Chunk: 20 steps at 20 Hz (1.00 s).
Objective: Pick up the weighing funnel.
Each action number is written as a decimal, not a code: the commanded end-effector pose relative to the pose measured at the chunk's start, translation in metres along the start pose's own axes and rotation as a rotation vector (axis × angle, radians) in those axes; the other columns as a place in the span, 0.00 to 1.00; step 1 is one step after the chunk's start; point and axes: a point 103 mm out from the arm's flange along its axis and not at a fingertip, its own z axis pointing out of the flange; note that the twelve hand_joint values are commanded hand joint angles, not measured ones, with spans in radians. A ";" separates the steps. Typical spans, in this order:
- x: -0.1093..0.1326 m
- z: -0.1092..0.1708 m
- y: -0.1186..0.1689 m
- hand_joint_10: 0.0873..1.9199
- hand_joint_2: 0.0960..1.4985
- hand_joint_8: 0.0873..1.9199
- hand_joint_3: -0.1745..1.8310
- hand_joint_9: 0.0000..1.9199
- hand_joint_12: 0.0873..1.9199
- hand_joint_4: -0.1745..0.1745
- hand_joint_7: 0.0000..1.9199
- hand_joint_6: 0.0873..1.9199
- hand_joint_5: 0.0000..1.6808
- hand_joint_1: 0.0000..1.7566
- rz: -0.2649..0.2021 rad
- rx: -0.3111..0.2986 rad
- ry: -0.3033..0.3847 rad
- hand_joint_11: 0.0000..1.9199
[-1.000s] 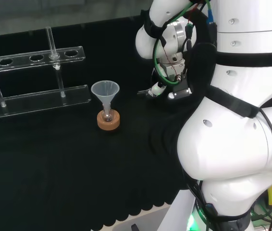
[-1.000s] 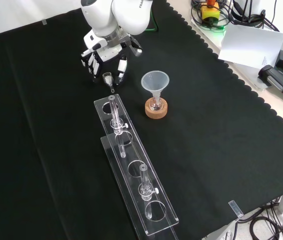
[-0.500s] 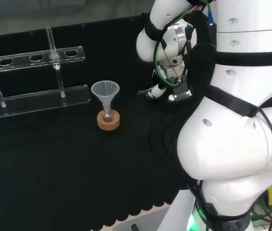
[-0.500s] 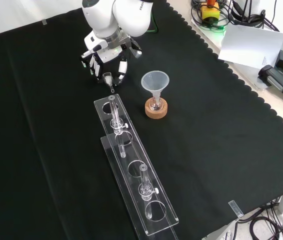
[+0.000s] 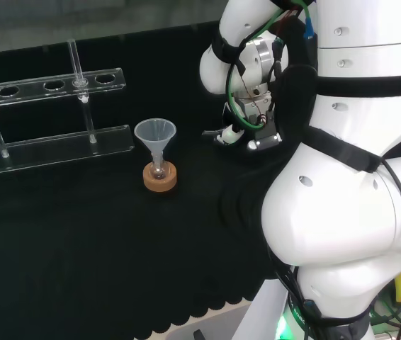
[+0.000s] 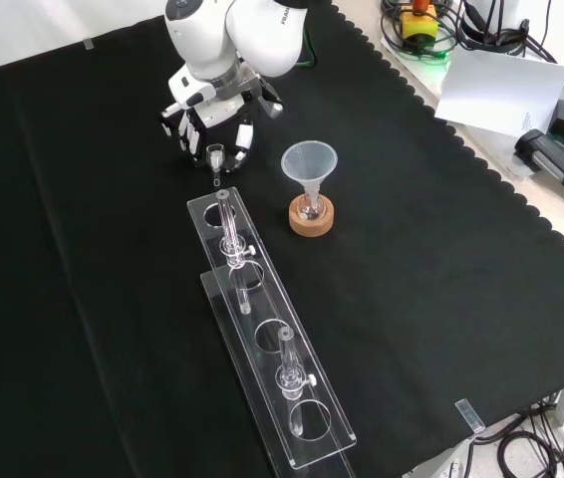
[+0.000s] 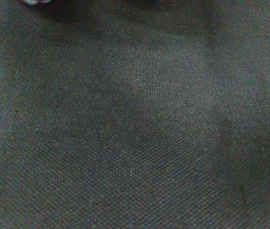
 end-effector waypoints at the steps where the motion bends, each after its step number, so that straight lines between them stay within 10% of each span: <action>1: 0.002 0.003 -0.002 0.14 0.40 0.17 0.33 0.45 0.72 0.98 0.62 0.19 0.63 0.48 -0.001 -0.005 -0.015 0.00; 10: 0.002 0.001 -0.002 0.12 0.38 0.21 0.37 0.55 0.77 1.00 0.70 0.19 0.68 0.50 -0.007 -0.043 -0.026 0.00; 20: 0.001 -0.012 -0.005 0.09 0.58 0.20 0.18 0.62 0.80 1.00 0.75 0.27 0.74 0.62 -0.021 -0.072 -0.041 0.00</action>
